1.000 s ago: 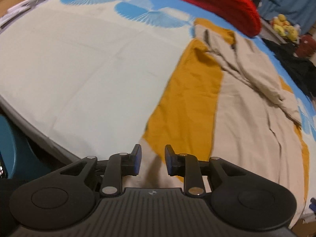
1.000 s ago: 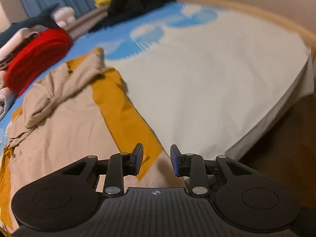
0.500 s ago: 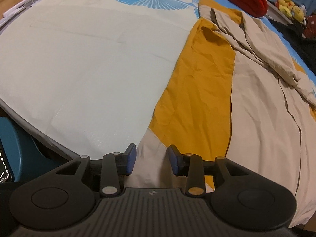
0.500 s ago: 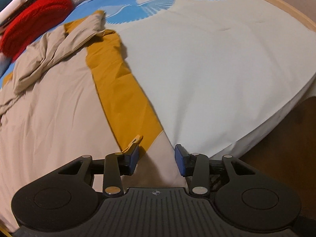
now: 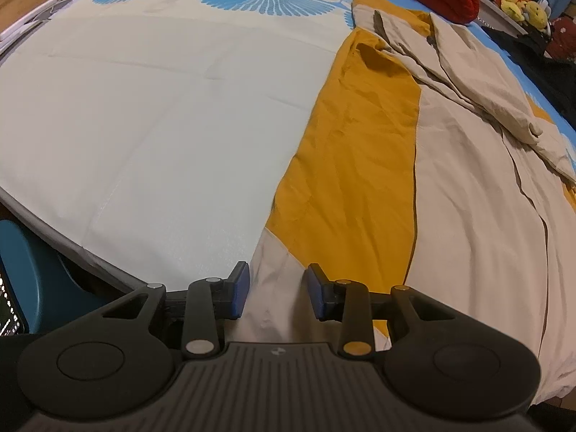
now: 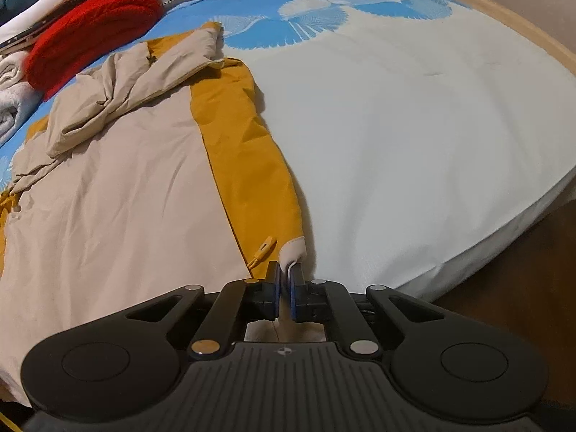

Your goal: Fold large clothes

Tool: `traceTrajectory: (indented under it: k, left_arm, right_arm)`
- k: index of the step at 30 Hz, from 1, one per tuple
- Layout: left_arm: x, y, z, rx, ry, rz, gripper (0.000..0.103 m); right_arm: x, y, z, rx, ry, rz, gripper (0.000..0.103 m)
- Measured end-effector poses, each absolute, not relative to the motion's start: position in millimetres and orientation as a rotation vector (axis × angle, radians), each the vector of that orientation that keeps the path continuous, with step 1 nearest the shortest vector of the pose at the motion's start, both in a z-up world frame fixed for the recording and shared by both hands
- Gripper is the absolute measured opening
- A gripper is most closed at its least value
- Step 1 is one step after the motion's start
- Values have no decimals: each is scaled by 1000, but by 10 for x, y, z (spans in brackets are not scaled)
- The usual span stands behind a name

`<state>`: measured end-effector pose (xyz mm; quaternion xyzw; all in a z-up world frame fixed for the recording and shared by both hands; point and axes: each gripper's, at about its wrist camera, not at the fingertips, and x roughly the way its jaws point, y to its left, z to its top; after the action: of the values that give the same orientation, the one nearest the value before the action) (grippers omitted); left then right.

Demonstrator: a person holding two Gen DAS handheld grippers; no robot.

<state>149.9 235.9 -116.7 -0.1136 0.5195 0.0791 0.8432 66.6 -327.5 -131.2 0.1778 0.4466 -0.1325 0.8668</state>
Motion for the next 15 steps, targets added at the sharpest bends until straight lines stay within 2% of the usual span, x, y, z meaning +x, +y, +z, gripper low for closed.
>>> traceTrajectory:
  k: [1,2,3,4,5,6,9,15]
  left_arm:
    - [1499,2346,-1167,-235,1098,165,38]
    - [1498,2334,-1165,-233,1097,164,34]
    - [1496,2329,-1160,-235,1097,159,27]
    - [1494,2334,-1144,-243,1092,153,8]
    - [1483,2341,-1111,-258,1076,144,7]
    - [1466,2350,-1060,-277,1050,130,7]
    - [1440,2315,-973,-273,990,104,7]
    - [1500,2279,-1206,-249,1118,124,14]
  right_arm:
    - [677,-3285,-1343,376,953,-291,15]
    - [678,-3297,-1382,377,974,-309,30]
    - [676,-3307,-1419,377,988,-324,39]
    - [683,-3312,-1442,374,991,-333,39]
    - [688,-3311,-1450,369,992,-331,41]
    - [695,-3305,-1452,367,991,-325,40]
    - [688,-3289,-1419,382,972,-289,23]
    - [694,-3284,-1424,390,978,-268,23]
